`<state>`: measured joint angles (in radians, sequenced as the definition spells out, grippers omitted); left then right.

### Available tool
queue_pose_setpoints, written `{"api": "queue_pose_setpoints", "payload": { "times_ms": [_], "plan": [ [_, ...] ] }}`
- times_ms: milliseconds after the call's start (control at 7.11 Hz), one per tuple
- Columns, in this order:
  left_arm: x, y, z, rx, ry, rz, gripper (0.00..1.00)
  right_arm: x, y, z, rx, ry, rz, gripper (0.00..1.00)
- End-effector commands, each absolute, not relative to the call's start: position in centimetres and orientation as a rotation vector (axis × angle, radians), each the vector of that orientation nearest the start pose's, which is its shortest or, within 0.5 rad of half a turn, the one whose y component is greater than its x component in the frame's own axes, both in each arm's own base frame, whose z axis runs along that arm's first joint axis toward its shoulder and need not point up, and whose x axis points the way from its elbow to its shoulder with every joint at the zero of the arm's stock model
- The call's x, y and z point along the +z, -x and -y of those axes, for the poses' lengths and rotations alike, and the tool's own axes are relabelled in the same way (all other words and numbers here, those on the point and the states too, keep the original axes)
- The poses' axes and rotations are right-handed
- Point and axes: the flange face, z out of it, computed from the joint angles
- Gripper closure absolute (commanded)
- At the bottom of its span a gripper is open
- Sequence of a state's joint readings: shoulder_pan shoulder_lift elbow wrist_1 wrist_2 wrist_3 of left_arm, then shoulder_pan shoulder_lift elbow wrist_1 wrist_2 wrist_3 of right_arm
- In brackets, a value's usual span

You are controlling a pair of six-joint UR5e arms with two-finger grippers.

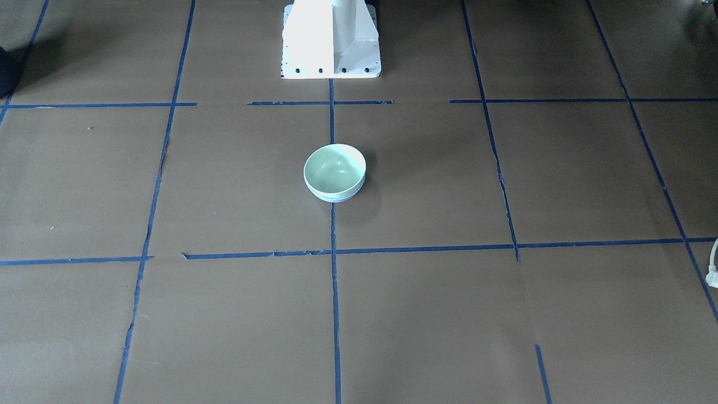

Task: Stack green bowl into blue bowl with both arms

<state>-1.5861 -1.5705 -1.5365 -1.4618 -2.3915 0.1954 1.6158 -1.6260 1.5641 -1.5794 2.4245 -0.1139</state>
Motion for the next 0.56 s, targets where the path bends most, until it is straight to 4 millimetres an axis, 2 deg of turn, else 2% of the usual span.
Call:
{"api": "queue_pose_setpoints", "payload": {
  "times_ms": [0, 422],
  "plan": [
    [68.36, 6.78, 47.84, 0.112, 0.05, -0.83, 0.0, 69.46, -8.34, 45.05, -0.047, -0.027, 0.852, 0.0],
    [68.36, 6.78, 47.91, 0.111, 0.05, -0.829, 0.0, 68.68, -8.76, 45.28, -0.038, -0.045, 0.852, 0.0]
  ]
}}
